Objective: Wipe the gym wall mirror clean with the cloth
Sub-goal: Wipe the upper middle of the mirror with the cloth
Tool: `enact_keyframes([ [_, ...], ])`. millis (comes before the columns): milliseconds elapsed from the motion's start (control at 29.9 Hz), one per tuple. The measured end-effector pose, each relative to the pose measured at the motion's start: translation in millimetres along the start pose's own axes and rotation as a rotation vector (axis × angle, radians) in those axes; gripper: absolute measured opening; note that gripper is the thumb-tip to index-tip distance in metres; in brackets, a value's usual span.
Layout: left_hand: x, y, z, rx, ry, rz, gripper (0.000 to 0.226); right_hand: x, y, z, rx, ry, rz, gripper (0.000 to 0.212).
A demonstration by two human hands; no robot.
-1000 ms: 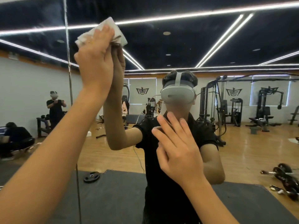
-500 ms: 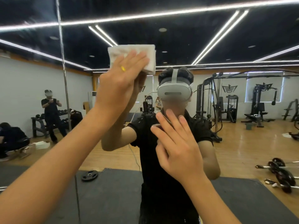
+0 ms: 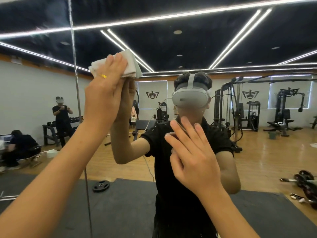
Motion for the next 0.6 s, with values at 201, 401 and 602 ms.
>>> enact_keyframes([
  [201,-22.3,10.2,-8.5,0.123,-0.083,-0.019,0.042,0.5,0.4,-0.4,0.011,-0.001,-0.008,0.04],
  [401,29.3,19.8,-24.8,0.116,0.048,0.097,0.045,-0.3,0.3,0.2,0.008,0.002,0.008,0.039],
  [602,-34.5,9.1,-10.0,0.09,0.066,0.116,0.042,0.5,0.5,-0.3,0.003,0.001,0.005,0.04],
])
Point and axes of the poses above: each hand's wrist, its own x-axis towards the middle knuckle, its own y-axis out of the back of the hand, z = x × y, the point moved 2 cm from there along x, towards the middle knuckle, and after that the axes turned 4 degrees about -z, right-handed, at the moved point
